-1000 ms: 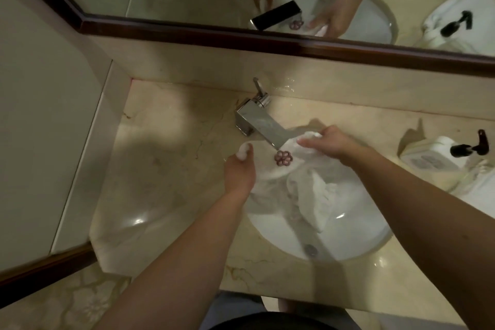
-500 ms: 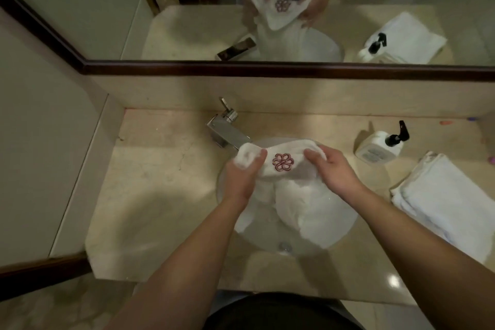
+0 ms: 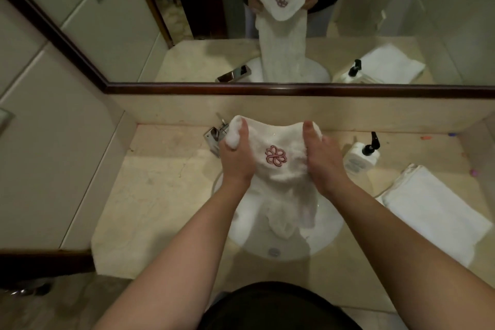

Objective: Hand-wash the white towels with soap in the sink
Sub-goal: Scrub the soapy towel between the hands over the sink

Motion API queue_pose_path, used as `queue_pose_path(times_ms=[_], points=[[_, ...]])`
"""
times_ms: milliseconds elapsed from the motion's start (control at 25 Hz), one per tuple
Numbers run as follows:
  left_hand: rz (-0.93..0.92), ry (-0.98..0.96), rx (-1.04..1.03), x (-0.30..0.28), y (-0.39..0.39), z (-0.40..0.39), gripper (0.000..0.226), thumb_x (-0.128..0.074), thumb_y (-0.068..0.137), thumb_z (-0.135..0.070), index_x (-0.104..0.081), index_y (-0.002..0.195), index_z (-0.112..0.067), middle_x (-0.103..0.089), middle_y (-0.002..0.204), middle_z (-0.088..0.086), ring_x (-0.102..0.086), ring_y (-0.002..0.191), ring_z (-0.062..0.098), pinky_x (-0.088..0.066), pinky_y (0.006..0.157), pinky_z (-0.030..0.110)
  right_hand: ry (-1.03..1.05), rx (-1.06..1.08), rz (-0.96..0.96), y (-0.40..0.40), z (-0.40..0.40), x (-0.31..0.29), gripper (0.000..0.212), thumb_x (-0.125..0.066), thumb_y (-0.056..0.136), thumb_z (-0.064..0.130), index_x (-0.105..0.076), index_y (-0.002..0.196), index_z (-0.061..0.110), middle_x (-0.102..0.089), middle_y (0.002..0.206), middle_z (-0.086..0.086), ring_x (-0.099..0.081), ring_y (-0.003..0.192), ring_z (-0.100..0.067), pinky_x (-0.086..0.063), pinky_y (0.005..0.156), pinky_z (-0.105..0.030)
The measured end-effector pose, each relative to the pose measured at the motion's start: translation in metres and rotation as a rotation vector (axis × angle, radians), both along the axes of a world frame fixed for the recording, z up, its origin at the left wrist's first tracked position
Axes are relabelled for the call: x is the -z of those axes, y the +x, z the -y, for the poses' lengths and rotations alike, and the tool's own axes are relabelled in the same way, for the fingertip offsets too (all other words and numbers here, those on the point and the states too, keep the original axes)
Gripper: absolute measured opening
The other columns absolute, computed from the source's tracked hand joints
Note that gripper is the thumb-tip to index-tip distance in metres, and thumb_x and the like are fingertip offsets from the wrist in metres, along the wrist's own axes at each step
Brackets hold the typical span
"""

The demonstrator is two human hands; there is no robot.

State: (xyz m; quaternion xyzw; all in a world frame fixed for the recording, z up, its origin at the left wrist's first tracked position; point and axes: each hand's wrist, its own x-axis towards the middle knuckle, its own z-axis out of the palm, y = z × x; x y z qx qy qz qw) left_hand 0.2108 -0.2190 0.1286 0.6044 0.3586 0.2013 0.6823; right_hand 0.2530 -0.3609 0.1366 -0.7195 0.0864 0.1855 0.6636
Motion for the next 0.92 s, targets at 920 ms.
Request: queue_pose_path(times_ms=[920], points=[[0.003, -0.129, 0.234, -0.005, -0.018, 0.077, 0.024, -0.053, 0.102, -0.025, -0.069, 0.086, -0.021, -0.071, 0.072, -0.01, -0.066, 0.073, 0.003, -0.052, 0.068, 0.02, -0.185, 0.06, 0.237, -0.026, -0.006, 0.0, 0.041, -0.051, 0.097, 0.041, -0.058, 0.064, 0.018, -0.063, 0.064, -0.005, -0.062, 0.064, -0.023, -0.05, 0.065, -0.039]])
